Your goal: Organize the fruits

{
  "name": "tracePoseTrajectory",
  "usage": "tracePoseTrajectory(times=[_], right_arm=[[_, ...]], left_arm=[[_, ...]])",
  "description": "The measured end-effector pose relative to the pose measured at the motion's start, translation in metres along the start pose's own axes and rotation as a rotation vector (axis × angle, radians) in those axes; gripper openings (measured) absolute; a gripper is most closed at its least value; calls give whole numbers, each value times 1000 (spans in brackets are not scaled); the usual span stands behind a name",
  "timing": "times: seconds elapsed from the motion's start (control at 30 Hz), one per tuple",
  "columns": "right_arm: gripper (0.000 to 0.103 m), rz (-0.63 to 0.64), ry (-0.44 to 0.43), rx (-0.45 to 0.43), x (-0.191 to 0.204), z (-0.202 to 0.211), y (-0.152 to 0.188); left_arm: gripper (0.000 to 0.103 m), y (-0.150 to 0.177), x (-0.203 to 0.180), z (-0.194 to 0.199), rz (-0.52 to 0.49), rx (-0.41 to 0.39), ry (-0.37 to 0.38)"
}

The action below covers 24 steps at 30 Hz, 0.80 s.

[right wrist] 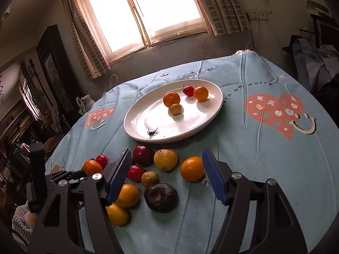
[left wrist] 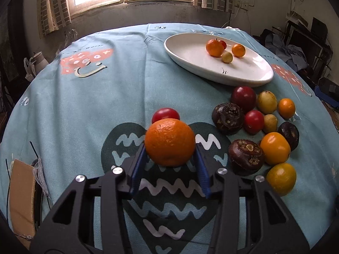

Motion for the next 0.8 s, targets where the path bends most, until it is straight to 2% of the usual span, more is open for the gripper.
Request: tracePoseTrajectory(times=[0.17, 0.3, 0.37, 0.43, 0.57, 0.67, 0.73, 0.8], right_arm=[[69, -34, 38, 76, -13, -13, 8], [69, -51, 59, 122, -23, -21, 13], [63, -68, 74, 123, -32, -23, 13], [52, -78, 89, 128, -40, -26, 13], [50, -40, 108, 162, -39, -37, 17], [45, 4, 128, 208, -36, -49, 22], [39, 20, 141, 241, -37, -58, 27], [37, 41, 152, 240, -37, -61, 27]], left_arm=[[44, -1, 4, 8, 13, -34, -19], [44, -2, 12, 8, 49, -28, -26], [44, -2, 13, 7, 51, -21, -24], [44, -2, 10, 7, 42, -22, -22], [44, 0, 5, 7, 24, -23, -23], [44, 1, 2, 5, 17, -13, -21], [44, 1, 2, 4, 14, -10, -21], [45, 1, 1, 2, 11, -2, -18]])
Point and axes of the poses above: each gripper's, at about its wrist camera, not at the fingertips, and z roughly against the way its jaws point, x to its left, y to its underside, the point moved 5 cm from there along -z, roughly the way its jaws point, and after that the axes turned 13 degrees about -y, right-handed, at the moved point
